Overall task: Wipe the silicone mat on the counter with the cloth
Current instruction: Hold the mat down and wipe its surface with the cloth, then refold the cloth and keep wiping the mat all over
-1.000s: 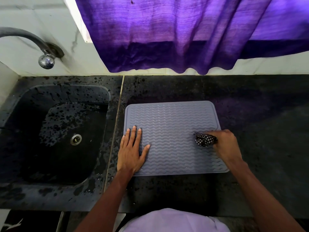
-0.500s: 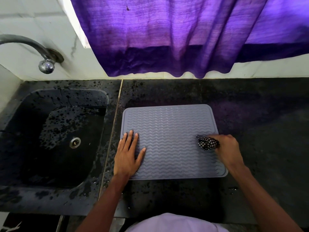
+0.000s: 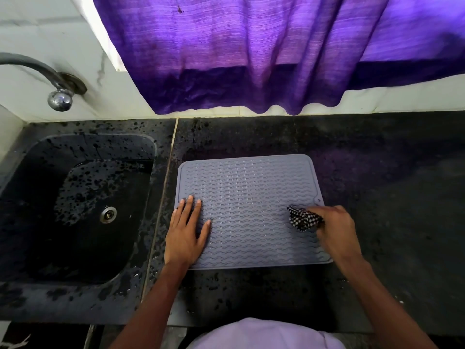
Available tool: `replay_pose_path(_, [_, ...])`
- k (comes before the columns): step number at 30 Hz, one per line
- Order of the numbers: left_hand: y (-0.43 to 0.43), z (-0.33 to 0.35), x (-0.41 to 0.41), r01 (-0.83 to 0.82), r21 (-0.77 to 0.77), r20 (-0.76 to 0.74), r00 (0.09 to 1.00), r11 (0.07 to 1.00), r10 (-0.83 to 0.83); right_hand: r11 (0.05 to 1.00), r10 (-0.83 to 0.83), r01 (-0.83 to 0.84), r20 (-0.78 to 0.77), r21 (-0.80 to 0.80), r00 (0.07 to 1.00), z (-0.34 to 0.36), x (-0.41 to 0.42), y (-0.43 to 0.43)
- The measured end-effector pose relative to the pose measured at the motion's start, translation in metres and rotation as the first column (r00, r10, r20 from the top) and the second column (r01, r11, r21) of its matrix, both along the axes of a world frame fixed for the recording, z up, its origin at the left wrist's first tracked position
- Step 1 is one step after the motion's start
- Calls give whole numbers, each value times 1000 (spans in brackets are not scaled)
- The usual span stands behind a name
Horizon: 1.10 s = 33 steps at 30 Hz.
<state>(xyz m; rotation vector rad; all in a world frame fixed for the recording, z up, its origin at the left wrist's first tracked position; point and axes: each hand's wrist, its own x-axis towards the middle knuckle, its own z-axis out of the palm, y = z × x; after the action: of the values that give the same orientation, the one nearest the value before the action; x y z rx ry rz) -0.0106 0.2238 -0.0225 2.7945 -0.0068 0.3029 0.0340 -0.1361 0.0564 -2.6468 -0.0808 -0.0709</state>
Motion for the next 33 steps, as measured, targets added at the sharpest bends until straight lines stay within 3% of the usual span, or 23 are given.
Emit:
replay_pose_path(7, [-2, 3, -4, -58, -142, 82, 994, 988, 70, 999, 44, -44, 12, 2, 999, 2, -10, 8])
replay_pose_path(11, [-2, 8, -5, -105, -226, 56, 991, 968, 120, 995, 98, -98, -8, -2, 995, 3, -6, 16])
replay_pose_path(33, [10, 9, -4, -59, -384, 2, 998, 922, 64, 979, 205, -206, -68, -4, 976, -11, -20, 104])
